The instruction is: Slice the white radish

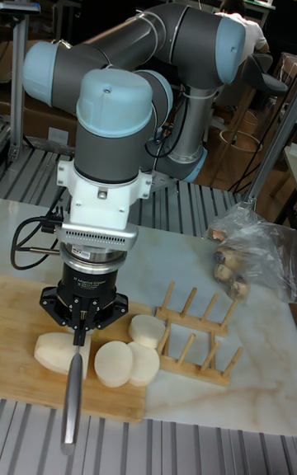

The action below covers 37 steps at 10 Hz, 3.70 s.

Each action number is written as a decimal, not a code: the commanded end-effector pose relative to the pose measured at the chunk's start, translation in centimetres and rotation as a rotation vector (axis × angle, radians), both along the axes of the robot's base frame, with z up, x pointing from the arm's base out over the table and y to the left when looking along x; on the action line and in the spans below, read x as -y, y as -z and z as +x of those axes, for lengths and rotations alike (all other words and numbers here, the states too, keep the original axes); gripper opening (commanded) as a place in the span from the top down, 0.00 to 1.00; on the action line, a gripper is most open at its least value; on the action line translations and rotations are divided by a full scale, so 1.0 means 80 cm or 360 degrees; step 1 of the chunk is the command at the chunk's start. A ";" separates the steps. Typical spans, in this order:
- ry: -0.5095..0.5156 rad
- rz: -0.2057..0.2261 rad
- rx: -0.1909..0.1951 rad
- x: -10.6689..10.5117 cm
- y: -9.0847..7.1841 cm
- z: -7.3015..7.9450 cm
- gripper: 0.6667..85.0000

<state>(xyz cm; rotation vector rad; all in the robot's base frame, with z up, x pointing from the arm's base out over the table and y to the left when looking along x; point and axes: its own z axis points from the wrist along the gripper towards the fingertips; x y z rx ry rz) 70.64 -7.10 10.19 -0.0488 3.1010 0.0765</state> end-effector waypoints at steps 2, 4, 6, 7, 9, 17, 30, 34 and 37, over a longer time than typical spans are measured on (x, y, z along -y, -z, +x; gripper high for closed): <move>0.0010 0.0013 -0.0009 -0.001 0.000 -0.002 0.99; 0.0020 -0.0006 -0.0002 0.002 0.001 0.001 0.99; 0.0023 -0.0023 0.0008 0.004 0.001 0.004 0.99; 0.0023 -0.0028 0.0008 0.004 0.001 0.004 0.99; 0.0026 -0.0023 0.0013 0.001 0.003 0.006 0.99; 0.0036 0.0000 0.0132 0.000 0.004 0.029 0.99; 0.0027 0.0014 0.0139 0.000 0.013 0.031 0.99; 0.0019 0.0016 0.0132 0.000 0.015 0.030 0.99; 0.0019 0.0018 0.0125 0.000 0.017 0.029 0.99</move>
